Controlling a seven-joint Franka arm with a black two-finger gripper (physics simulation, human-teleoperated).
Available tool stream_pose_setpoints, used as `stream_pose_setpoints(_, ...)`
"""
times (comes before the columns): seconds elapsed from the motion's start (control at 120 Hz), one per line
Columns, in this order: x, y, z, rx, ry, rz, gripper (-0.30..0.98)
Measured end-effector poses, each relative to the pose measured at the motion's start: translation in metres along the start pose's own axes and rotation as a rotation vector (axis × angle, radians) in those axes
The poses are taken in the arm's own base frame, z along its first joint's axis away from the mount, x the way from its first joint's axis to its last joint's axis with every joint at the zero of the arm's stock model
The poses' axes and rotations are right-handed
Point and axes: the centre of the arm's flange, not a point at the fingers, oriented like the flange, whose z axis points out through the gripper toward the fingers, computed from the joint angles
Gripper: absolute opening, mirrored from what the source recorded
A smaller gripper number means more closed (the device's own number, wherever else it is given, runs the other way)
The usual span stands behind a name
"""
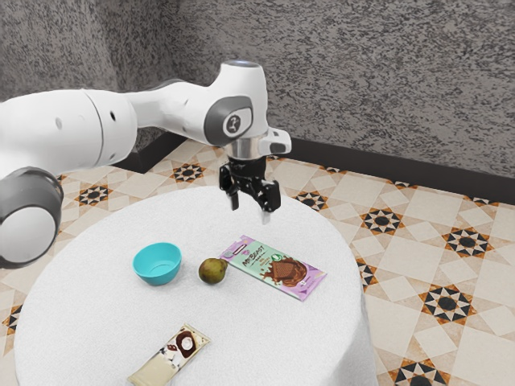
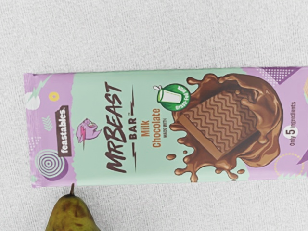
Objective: Place the pear in the bowl.
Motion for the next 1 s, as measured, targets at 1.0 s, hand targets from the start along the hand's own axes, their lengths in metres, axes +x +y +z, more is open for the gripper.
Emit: stream_pose_setpoints(1.0,-0.060,-0.061,0.122,-0.050,0.007,0.009,0.69)
